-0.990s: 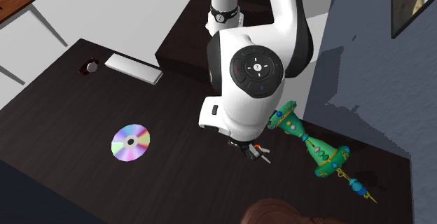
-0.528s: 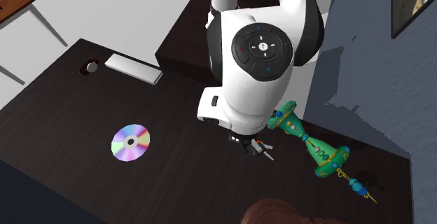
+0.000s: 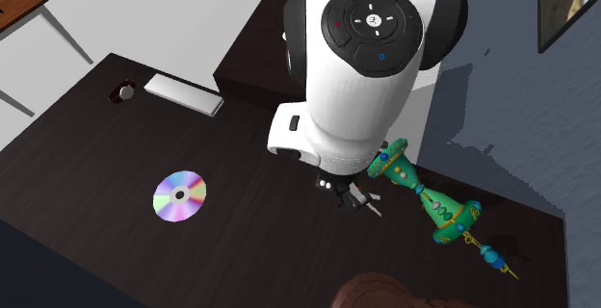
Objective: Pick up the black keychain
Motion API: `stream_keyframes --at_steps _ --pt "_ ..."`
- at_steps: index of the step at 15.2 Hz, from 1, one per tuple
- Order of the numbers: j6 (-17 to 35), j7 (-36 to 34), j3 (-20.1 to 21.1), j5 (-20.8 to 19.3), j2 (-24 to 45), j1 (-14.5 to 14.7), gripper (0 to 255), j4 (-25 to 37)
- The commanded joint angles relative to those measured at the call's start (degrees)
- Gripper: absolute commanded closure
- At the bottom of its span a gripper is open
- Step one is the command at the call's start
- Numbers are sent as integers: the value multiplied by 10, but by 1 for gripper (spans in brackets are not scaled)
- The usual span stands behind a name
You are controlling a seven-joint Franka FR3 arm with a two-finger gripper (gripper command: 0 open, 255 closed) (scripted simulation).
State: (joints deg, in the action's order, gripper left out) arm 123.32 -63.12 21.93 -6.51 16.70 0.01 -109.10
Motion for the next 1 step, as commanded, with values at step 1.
stream_keyframes --at_steps 1 --pt "-4 1 1 1 -3 0 255 1"
